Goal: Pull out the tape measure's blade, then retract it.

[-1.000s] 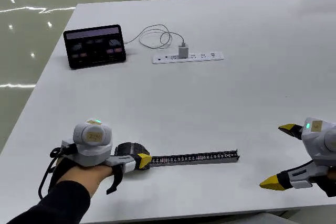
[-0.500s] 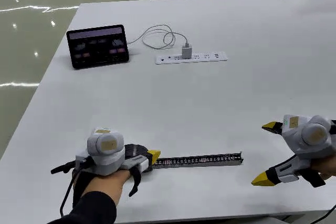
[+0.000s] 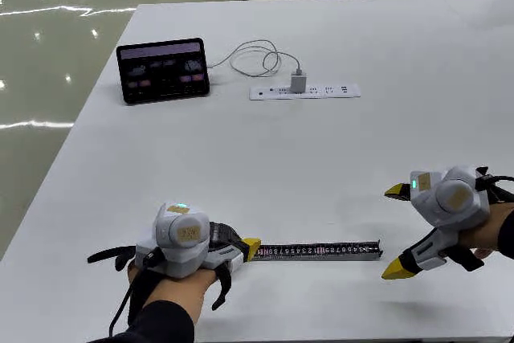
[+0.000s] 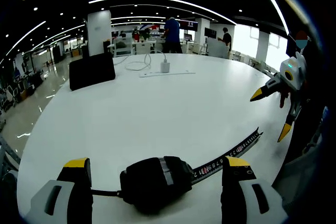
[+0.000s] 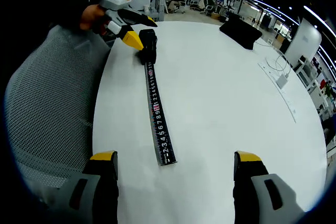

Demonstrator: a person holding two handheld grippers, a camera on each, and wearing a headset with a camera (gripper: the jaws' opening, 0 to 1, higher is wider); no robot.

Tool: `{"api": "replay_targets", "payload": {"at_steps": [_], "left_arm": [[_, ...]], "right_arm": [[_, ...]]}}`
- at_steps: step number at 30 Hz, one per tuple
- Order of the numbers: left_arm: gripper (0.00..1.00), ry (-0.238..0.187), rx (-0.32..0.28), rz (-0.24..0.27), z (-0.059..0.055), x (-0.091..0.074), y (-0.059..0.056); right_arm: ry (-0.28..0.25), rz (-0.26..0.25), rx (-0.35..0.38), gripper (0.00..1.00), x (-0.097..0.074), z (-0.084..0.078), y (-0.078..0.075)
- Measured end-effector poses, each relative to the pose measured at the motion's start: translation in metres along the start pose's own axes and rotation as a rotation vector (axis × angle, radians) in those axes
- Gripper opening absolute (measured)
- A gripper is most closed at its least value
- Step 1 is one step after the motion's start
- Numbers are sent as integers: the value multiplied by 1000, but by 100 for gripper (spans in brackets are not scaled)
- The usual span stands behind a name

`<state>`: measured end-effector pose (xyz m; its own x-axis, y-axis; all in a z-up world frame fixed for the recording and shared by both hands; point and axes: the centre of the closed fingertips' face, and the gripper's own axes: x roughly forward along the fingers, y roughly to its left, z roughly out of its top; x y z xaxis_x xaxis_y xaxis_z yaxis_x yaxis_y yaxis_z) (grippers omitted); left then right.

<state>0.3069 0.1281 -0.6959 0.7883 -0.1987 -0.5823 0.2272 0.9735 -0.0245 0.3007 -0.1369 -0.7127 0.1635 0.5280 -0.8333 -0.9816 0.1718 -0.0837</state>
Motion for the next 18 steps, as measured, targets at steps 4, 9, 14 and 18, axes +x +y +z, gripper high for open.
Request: {"api": "replay_targets", "payload": {"at_steps": [4, 9, 14, 18], "left_arm": [[100, -34, -15, -18, 6, 1, -3], [100, -18, -37, -13, 1, 2, 2], [100, -16, -36, -18, -1, 5, 1], [100, -14, -32, -30, -3, 7, -1]], "right_arm": [[14, 17, -14, 84, 4, -2, -1], [24, 41, -22, 74, 6, -5, 2], [59, 94, -51, 62, 19, -16, 9], [93, 129, -72, 50, 26, -23, 12]]}}
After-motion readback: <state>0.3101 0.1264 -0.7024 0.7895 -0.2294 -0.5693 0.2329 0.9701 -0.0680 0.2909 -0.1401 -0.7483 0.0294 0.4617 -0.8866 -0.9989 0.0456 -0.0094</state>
